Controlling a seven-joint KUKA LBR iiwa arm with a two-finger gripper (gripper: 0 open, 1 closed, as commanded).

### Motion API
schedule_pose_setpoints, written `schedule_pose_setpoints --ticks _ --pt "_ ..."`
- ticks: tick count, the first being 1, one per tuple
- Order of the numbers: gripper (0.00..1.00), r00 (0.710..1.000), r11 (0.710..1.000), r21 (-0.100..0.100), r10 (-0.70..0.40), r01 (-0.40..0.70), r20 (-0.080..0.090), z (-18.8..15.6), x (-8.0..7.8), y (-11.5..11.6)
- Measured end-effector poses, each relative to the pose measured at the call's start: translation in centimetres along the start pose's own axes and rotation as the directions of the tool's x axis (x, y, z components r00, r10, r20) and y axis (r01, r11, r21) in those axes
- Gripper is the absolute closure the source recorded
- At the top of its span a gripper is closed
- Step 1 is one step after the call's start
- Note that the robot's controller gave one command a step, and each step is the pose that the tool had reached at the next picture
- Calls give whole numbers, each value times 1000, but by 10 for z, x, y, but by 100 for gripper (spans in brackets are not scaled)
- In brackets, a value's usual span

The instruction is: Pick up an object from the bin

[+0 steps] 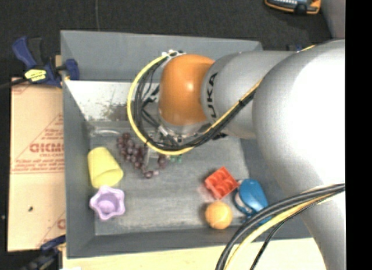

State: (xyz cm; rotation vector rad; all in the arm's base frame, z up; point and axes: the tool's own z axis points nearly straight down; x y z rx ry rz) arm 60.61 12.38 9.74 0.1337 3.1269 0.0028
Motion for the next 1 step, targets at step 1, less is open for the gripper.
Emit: schedule_pose_setpoints --ticks 1 --pt "100 1000 1000 -2 0 0 8 -31 -3 0"
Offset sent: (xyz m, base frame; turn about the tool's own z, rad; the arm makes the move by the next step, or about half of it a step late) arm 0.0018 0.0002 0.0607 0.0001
